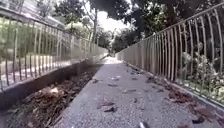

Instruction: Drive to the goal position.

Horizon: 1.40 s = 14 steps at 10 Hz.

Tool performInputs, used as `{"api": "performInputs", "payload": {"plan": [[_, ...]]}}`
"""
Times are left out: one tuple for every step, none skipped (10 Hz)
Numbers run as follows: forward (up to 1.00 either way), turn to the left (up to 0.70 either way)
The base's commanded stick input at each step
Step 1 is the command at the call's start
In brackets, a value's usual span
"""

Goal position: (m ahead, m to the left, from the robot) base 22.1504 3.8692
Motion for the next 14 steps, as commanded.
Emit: {"api": "performInputs", "payload": {"plan": [[0.50,0.00],[0.50,0.00],[0.50,0.00],[0.50,0.00],[0.50,0.00],[0.50,0.00],[0.50,0.00],[0.50,0.00],[0.50,0.00],[0.50,0.00],[0.50,0.00],[0.50,0.00],[0.50,0.00],[0.50,0.00]]}}
